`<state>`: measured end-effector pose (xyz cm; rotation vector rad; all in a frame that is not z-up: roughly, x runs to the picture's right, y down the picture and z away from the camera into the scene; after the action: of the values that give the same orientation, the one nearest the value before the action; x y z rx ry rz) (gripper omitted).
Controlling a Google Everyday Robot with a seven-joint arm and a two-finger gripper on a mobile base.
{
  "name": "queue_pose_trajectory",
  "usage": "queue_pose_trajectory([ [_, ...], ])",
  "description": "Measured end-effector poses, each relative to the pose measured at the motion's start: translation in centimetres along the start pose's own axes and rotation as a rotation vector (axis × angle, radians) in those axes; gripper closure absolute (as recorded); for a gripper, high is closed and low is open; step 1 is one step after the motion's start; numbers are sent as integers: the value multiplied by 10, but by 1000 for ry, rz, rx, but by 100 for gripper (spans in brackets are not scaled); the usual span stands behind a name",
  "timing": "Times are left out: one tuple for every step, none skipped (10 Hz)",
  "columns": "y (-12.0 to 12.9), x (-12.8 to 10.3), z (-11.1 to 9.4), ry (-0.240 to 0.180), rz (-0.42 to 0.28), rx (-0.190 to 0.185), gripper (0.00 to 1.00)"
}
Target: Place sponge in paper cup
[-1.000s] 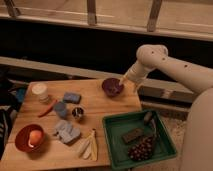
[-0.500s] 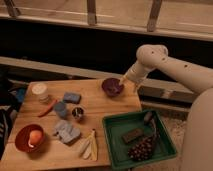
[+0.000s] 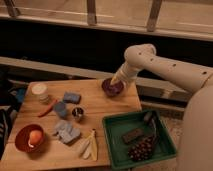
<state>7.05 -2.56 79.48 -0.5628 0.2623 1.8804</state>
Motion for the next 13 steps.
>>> queue_pose_trajectory([
  [21, 5, 8, 9, -34, -8, 39],
  [48, 13, 17, 16, -69, -27, 39],
  [79, 28, 25, 15, -102, -73, 39],
  [95, 37, 29, 21, -120, -101, 39],
  [100, 40, 30, 23, -126, -111, 39],
  [98, 40, 30, 22, -125, -110, 39],
  [97, 39, 29, 20, -125, -110, 39],
  [98, 40, 30, 22, -126, -110, 39],
  [100, 41, 30, 23, -129, -110, 39],
  [100, 39, 30, 21, -138, -111, 39],
  [102, 38, 30, 20, -148, -112, 39],
  [115, 37, 35, 24, -169, -121, 39],
  [128, 37, 43, 33, -186, -129, 39],
])
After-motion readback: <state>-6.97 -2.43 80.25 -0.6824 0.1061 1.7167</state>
